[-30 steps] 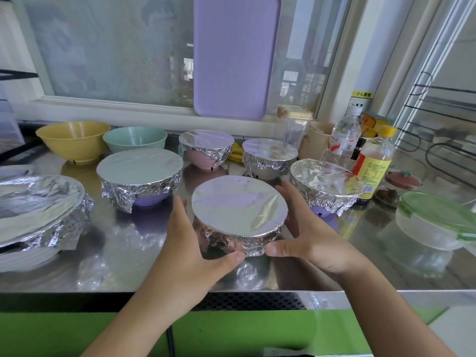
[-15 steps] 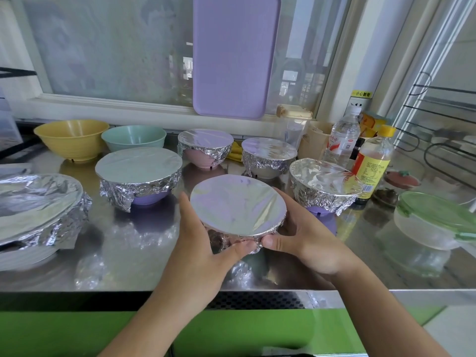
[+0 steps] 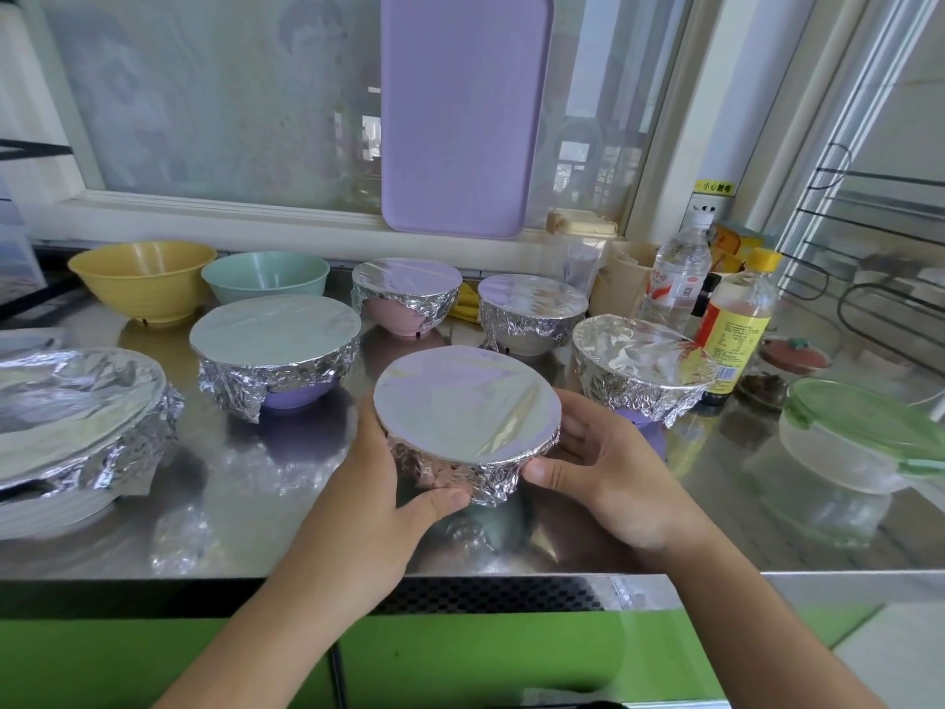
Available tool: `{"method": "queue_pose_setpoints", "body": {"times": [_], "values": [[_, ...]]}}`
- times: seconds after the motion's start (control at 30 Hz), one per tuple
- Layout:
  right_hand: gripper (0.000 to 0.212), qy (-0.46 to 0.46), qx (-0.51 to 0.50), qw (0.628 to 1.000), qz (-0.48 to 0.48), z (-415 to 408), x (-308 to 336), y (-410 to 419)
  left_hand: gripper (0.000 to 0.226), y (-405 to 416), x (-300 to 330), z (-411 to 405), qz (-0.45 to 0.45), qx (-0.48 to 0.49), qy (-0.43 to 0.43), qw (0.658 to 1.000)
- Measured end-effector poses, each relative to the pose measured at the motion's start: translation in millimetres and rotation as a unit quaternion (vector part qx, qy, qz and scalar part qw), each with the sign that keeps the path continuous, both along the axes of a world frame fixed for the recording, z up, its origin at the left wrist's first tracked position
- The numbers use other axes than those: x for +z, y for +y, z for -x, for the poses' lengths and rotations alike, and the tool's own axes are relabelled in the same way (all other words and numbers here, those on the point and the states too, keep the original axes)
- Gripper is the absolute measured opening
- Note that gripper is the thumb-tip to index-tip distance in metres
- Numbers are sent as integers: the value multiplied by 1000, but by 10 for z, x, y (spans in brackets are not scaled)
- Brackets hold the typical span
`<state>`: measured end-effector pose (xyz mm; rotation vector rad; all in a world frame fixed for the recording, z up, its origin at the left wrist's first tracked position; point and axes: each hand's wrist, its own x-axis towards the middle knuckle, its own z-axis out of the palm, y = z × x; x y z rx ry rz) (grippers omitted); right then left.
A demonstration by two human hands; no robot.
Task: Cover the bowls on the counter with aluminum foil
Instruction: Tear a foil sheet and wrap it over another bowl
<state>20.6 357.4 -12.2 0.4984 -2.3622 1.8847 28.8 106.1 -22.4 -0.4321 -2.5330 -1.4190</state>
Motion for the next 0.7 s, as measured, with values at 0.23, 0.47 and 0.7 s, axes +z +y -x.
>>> {"method": "queue_pose_setpoints", "body": {"times": [0.23, 0.47, 0.7], "values": [[69, -15, 30, 997, -69, -73, 53, 56, 110, -69, 62, -93, 12, 34, -20, 999], [22, 226, -123, 966, -28, -186, 187, -38, 36, -35, 239, -264, 36, 80, 256, 963], [14, 271, -124, 951, -79, -196, 84, -255, 5, 40, 108, -203, 107, 72, 359, 924]]}}
